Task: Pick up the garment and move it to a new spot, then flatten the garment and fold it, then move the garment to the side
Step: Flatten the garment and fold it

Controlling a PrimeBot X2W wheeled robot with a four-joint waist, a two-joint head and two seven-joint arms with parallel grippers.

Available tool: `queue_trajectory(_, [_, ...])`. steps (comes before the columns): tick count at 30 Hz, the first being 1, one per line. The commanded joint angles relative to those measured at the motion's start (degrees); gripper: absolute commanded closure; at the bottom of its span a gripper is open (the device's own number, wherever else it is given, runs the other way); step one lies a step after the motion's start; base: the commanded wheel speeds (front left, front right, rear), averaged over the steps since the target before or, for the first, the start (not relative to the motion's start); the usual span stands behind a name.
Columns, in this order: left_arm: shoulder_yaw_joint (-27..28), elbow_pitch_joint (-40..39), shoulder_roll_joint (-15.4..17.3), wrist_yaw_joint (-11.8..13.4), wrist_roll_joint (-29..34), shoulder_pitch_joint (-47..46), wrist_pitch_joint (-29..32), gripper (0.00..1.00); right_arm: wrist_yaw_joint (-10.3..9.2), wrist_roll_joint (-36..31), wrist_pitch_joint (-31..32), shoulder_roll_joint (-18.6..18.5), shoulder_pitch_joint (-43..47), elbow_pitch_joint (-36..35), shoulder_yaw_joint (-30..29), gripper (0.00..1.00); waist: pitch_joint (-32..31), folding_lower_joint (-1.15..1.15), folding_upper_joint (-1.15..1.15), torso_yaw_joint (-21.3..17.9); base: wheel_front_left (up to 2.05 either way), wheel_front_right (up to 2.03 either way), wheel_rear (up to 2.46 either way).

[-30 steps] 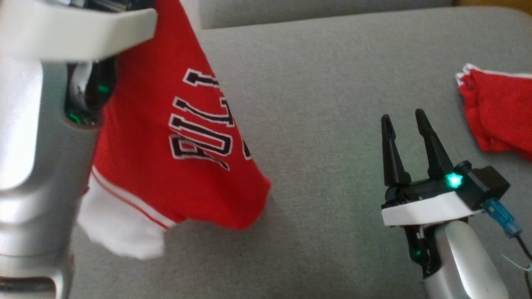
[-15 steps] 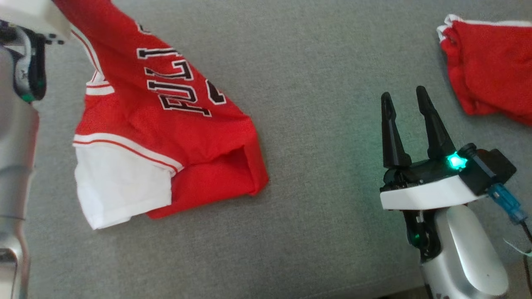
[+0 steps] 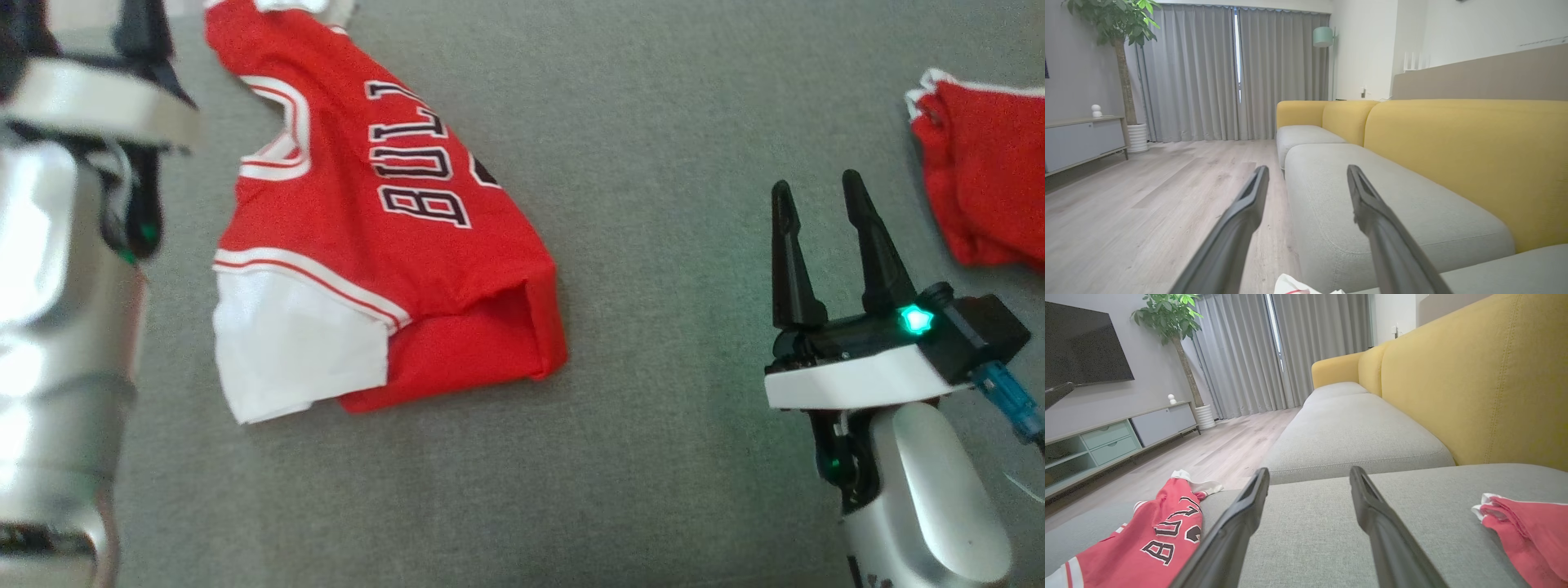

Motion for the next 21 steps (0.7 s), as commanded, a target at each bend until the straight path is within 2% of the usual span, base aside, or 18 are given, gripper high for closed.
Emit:
queue_trajectory(1, [2.31,-3.37,1.98,-0.32,-0.72,1.2,-0.74,0.0,0.37,-0.49,-0.37,-0.07,0.21,-1.56,0.95,0.0,-1.82,0.0,0.0,1.7,0.0,0.0,0.0])
queue_trajectory(7, [2.55,-14.22,0.03,-0.71,-3.18,13.68,-1.39,0.0,0.37,-1.33,-0.37,-0.07,1.59,-1.1,-0.01,0.0,-4.79,0.0,0.0,4.08,0.0,0.0,0.0])
queue_trajectory(10, [2.29,-21.05,-1.39,1.22,-3.86,23.87,-1.5,0.0,0.37,-1.51,-0.37,-0.07,2.59,-0.65,-0.38,0.0,-6.47,0.0,0.0,4.91,0.0,0.0,0.0])
queue_trajectory(15, [1.78,-26.88,-3.85,4.06,-4.35,35.32,-1.6,0.0,0.37,-1.67,-0.37,-0.07,3.6,-0.52,-0.22,0.0,-7.85,0.0,0.0,4.85,0.0,0.0,0.0])
queue_trajectory(21, [1.63,-28.9,-5.75,5.57,-3.74,41.16,-1.67,0.0,0.37,-1.69,-0.37,-0.07,4.15,-0.72,-0.54,0.0,-8.15,0.0,0.0,4.56,0.0,0.0,0.0])
